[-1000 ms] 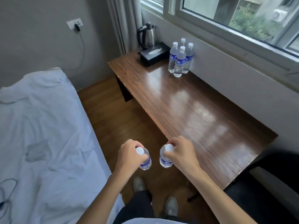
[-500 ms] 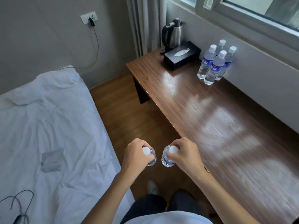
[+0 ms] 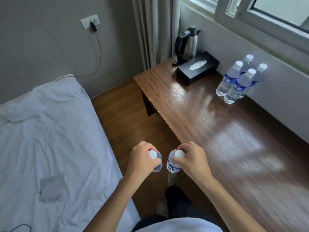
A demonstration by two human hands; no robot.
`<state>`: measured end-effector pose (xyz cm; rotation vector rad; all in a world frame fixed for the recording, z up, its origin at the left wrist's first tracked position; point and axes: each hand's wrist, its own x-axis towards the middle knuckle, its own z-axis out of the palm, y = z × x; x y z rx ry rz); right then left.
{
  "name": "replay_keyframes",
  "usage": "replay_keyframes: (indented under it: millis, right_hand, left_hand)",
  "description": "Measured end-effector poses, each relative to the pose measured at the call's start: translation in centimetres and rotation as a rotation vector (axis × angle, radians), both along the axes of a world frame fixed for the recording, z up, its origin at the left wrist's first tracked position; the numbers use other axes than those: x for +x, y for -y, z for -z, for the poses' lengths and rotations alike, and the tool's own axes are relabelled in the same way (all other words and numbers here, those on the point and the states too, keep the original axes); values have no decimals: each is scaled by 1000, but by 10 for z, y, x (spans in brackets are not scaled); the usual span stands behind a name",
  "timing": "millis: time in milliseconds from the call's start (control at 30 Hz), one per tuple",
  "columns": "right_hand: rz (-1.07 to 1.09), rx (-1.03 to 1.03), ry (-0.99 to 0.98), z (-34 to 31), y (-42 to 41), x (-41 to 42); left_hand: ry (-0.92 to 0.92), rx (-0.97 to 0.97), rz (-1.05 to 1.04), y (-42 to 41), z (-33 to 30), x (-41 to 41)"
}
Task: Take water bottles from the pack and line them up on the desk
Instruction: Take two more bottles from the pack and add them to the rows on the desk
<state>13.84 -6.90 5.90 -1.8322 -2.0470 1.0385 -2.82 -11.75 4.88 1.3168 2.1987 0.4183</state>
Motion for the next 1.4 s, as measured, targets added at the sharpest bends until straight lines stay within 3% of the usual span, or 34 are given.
replay_keyframes:
  millis: [500, 1033, 1400]
  right_hand:
    - [147, 25, -52, -14, -117, -15]
    - [722, 5, -28, -14, -173, -57]
    - [997, -4, -7, -1, -194, -70]
  left_hand:
    - [-23, 81, 178, -156, -27, -23]
    - [26, 54, 716, -298, -15, -35]
    - [88, -2, 912, -341, -7, -27]
